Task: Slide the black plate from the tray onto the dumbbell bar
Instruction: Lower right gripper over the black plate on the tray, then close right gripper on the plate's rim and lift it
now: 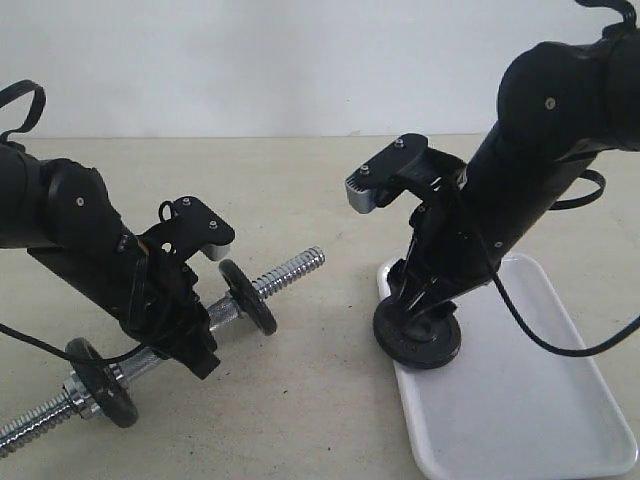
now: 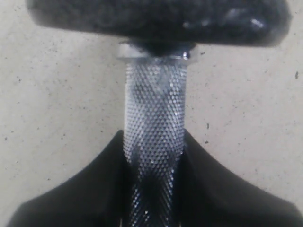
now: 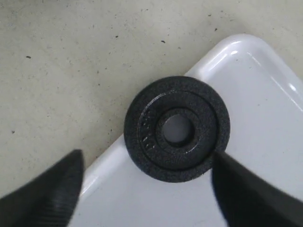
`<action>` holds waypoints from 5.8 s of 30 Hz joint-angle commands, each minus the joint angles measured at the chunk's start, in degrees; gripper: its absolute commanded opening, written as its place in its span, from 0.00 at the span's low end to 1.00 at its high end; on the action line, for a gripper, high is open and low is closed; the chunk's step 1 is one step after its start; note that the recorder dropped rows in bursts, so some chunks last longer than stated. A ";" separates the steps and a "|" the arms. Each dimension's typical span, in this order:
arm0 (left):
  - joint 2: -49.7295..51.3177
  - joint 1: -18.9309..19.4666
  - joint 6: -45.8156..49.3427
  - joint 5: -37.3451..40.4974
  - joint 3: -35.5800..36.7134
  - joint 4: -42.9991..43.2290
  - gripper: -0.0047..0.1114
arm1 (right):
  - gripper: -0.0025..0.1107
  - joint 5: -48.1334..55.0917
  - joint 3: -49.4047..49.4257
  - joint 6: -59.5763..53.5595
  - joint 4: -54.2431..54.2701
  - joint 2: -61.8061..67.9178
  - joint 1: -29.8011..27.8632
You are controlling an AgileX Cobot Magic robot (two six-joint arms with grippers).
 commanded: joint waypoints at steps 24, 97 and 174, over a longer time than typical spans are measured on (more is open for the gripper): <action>-2.20 -0.11 0.74 6.63 0.14 0.46 0.08 | 0.95 -3.99 -0.12 6.82 -5.56 0.04 0.23; -2.30 -0.11 0.74 9.12 0.14 0.05 0.08 | 0.95 -11.43 -0.19 9.65 -3.76 14.77 0.23; -2.52 -0.11 4.82 5.26 0.14 0.67 0.08 | 0.02 -7.15 -0.30 -5.91 -0.91 4.42 0.23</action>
